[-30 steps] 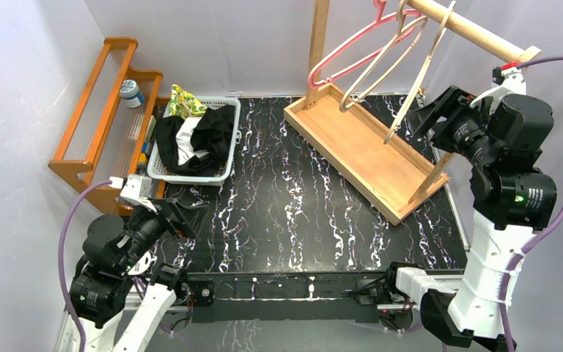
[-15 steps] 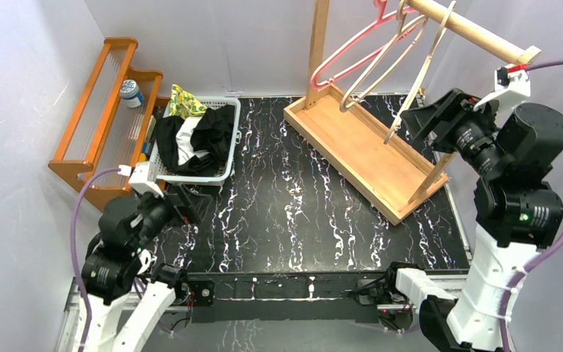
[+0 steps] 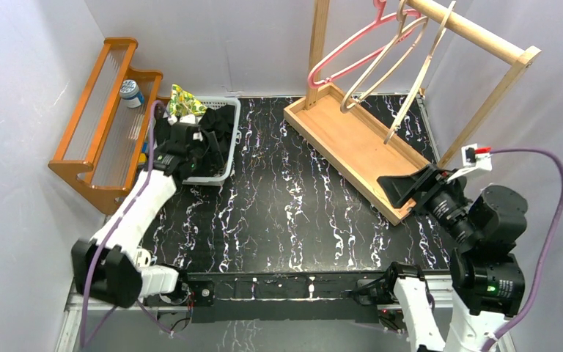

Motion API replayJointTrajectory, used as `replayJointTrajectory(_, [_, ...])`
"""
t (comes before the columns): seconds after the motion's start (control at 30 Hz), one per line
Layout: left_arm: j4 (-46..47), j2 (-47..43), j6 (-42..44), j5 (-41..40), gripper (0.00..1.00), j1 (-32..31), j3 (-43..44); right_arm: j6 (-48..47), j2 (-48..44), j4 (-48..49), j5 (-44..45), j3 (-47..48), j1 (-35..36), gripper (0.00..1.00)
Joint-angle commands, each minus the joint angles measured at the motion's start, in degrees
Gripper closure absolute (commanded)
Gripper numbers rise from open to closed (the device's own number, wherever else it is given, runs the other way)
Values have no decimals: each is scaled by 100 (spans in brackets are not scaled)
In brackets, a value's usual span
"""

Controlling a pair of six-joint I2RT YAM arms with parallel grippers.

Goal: Place the skirt on the hanger
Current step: Pick up the skirt from the bin.

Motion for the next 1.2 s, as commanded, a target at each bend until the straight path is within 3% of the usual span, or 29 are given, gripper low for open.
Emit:
replayJointTrajectory(0.0, [697,1067,222,-225,24,107,801,350,-545,491,-356,-828,-37,23])
replayJointTrajectory(0.17, [968,2369,214,-270,30,362,1561,395,-889,514,-438,-1826,-38,23])
replayJointTrajectory(0.27, [837,3094,226,-396,48,450,1997,383,-988,502,-440,-2243,-37,23])
replayJointTrajectory(0.33, [688,3364,249,-413,55,470,2196,379,-1006,510,-433,-2421,-29,23])
replayJointTrajectory(0.4, [681,3479,357,-282,79,469,2318,366,-997,511,-381,-2518,-17,23])
replayJointTrajectory(0.43, [644,3485,432,-275,97,472,2397,355,-990,518,-347,-2539,-11,23])
replayJointTrajectory(0.47, [591,3449,470,-320,100,470,2501,337,-970,527,-331,-2541,1,23])
replayJointTrajectory(0.83, [600,1569,1092,79,100,475,3788,345,-927,513,-282,-2311,19,23])
replayJointTrajectory(1.17, [1130,90,682,2478,100,468,3980,422,-785,700,-420,-2289,33,20])
